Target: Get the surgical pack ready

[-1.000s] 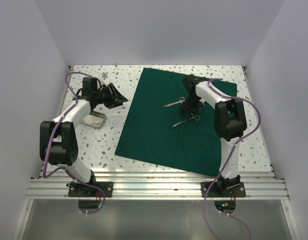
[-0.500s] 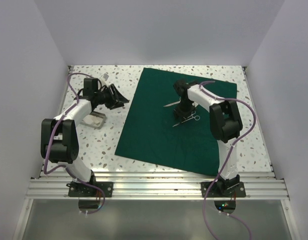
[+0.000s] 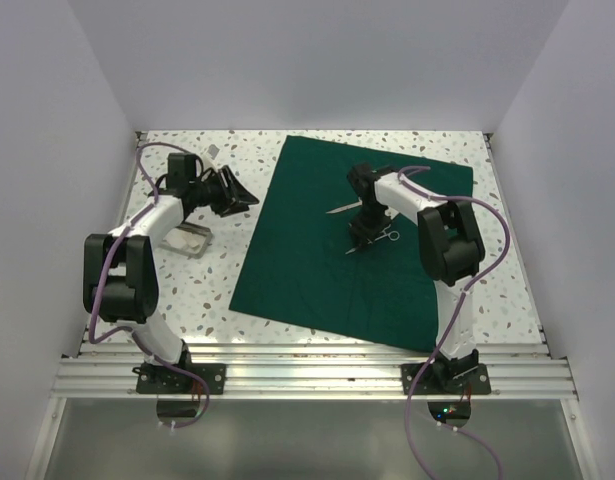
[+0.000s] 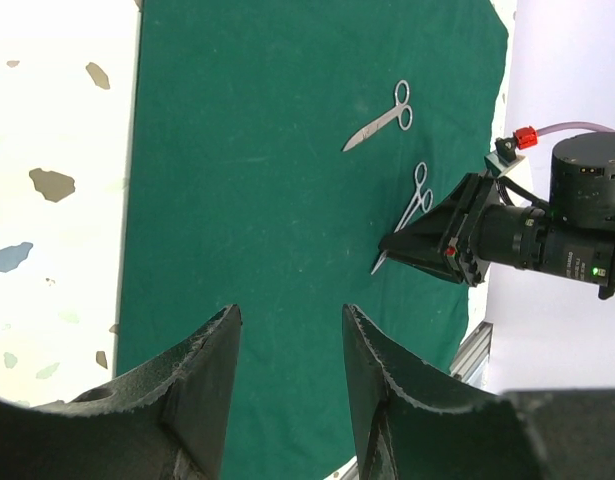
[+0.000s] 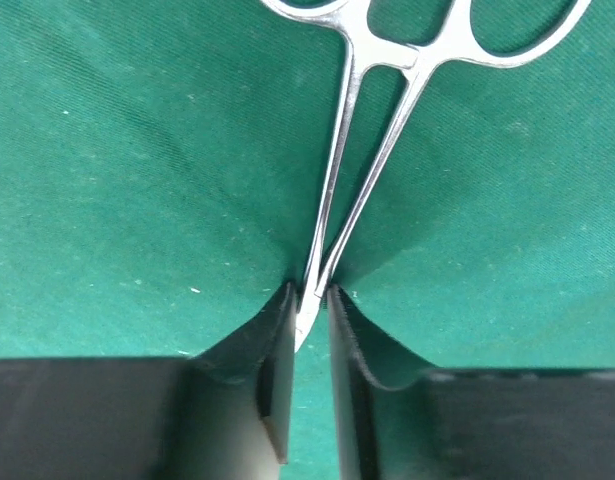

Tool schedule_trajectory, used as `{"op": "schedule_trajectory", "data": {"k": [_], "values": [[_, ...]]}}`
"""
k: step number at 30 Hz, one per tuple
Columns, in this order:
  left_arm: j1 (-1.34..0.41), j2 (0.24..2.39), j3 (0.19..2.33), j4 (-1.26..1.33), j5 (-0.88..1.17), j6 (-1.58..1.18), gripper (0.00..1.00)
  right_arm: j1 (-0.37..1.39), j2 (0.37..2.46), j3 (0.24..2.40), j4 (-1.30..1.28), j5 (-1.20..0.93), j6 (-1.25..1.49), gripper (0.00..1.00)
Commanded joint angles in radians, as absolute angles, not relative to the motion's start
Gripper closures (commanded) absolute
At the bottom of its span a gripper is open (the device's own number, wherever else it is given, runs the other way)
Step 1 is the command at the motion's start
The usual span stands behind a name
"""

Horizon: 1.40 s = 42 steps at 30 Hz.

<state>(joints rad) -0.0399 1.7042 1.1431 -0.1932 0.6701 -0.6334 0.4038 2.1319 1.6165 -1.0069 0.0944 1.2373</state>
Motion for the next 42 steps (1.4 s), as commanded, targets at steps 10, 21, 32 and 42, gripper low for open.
{"op": "schedule_trajectory", "data": {"k": [10, 21, 32, 42], "values": [[-0.043, 1.698, 1.169, -0.192, 0.701, -0.607, 0.51, 0.42, 2.056, 1.603, -1.022, 0.178, 1.243, 1.0], [-0.057, 1.684, 1.155, -0.146, 0.778, -0.646, 0.47, 0.44, 1.854, 1.527, -0.934, 0.163, 0.909, 1.0], [-0.138, 1.684, 1.051, 0.118, 0.906, -0.836, 0.38, 0.566, 1.703, 1.428, -0.678, -0.126, 0.523, 1.0], [-0.224, 1.694, 1.042, 0.169, 0.902, -0.894, 0.4, 0.684, 1.755, 1.574, -0.699, -0.176, 0.468, 1.0]]}}
